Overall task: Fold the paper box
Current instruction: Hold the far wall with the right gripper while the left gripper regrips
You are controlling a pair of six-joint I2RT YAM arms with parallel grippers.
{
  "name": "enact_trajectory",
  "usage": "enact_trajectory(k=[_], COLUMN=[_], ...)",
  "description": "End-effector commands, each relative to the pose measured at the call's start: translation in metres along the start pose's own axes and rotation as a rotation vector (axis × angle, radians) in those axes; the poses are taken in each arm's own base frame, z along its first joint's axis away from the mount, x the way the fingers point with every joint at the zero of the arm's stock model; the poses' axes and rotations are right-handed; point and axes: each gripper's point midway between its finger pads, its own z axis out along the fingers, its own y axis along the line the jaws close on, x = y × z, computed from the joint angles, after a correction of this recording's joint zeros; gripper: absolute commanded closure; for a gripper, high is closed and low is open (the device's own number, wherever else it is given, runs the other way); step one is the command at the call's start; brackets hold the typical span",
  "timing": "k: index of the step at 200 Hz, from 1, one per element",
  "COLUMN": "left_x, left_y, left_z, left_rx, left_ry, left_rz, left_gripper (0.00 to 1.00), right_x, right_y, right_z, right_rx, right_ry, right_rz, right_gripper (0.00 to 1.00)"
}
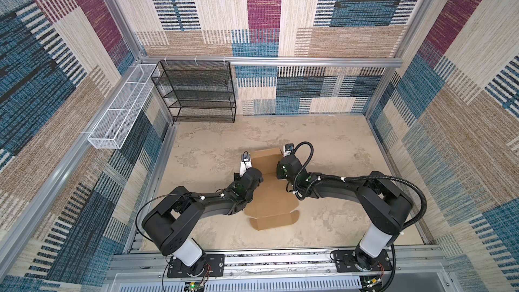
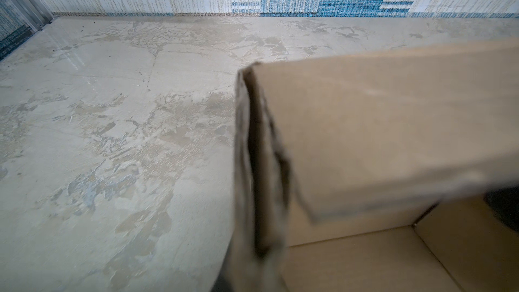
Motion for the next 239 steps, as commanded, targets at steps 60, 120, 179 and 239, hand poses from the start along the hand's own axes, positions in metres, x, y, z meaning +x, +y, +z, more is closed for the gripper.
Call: enact_trajectory(k=[60, 120, 179, 239], left_x=[0.003, 0.000, 0.001, -0.005], left_y=[0.004, 0.004, 0.003, 0.000], left_z=[0.002, 0.002, 0.003, -0.002], left_rx=[-0.030, -0.035, -0.033, -0.003], left_ry=[0.021, 0.018, 0.021, 0.014], left_rz=[0.016, 0.019, 0.022, -0.004], left_gripper=[1.00, 0.72, 0.61, 0.30], right_x=[0.008, 0.002, 0.001, 0.000], right_y=[0.007, 0.007, 0.008, 0.009], right_z=[0.010, 0.009, 0.010, 0.015], right_rx=[-0.020, -0.006, 0.002, 0.025], right_ry=[0.027, 0.028, 0.044, 0.073], right_rz=[-0.015, -0.008, -0.001, -0.003], right_gripper=[0.79, 0.86, 0.87, 0.89])
